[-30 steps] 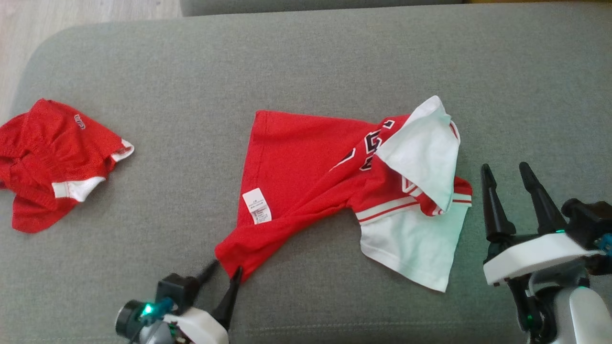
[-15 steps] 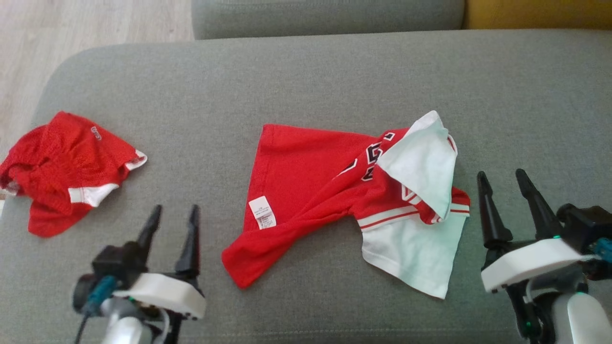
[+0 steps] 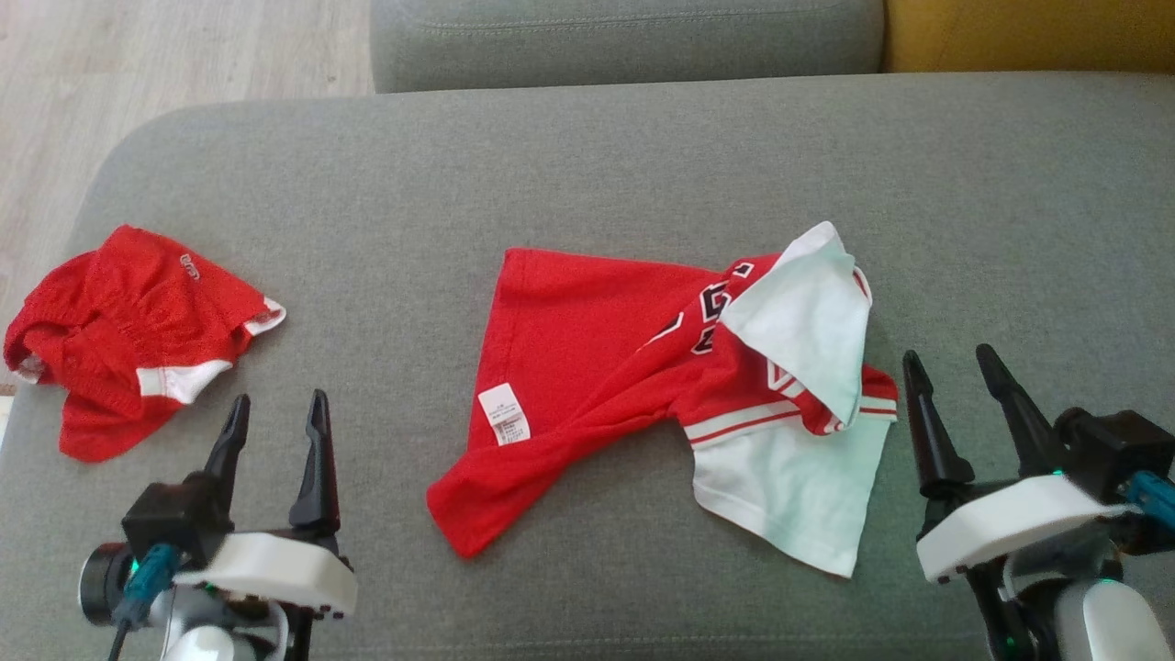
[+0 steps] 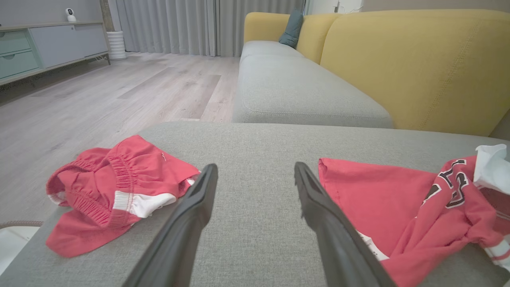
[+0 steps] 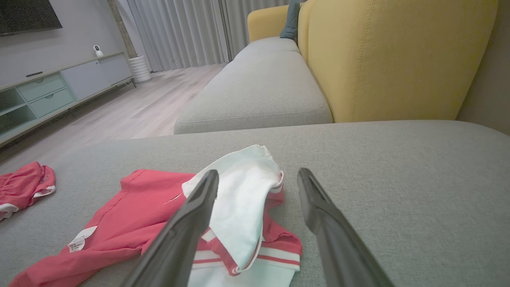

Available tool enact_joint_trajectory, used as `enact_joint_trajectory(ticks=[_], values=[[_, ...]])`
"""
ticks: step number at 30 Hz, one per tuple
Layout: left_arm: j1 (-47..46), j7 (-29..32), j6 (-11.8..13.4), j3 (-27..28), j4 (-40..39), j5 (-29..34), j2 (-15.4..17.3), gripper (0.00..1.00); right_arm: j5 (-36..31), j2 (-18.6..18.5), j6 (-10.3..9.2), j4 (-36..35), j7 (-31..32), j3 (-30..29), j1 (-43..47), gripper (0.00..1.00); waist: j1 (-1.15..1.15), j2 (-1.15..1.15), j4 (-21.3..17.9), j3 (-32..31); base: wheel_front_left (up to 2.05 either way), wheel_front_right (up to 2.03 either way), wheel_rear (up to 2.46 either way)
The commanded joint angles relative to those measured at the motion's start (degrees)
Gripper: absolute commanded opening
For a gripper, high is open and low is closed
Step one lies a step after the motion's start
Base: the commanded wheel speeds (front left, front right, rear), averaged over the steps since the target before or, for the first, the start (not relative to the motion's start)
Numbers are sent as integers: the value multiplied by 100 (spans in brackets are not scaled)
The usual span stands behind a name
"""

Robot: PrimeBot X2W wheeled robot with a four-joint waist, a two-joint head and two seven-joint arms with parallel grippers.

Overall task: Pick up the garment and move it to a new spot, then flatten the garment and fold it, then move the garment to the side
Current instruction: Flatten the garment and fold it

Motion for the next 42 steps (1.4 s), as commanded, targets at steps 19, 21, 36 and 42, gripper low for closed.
enact_joint_trajectory(ticks=[19,21,36,42], values=[[-351,182,-16,-11,-234,71,182,100,1,-30,-5,-309,52,136,-119,100,0,0,34,84,0,0,0],[-527,246,-84,-99,-160,100,180,100,-1,-30,-5,-328,58,140,-146,100,0,0,27,161,0,0,0],[-2539,1019,-1145,-849,2174,-351,-511,100,149,-30,-5,-216,-116,199,-507,100,0,0,-410,966,0,0,0],[-2970,1474,-1271,-908,3193,-490,-601,100,204,-30,-5,-117,-214,193,-557,100,0,0,-499,1059,0,0,0]])
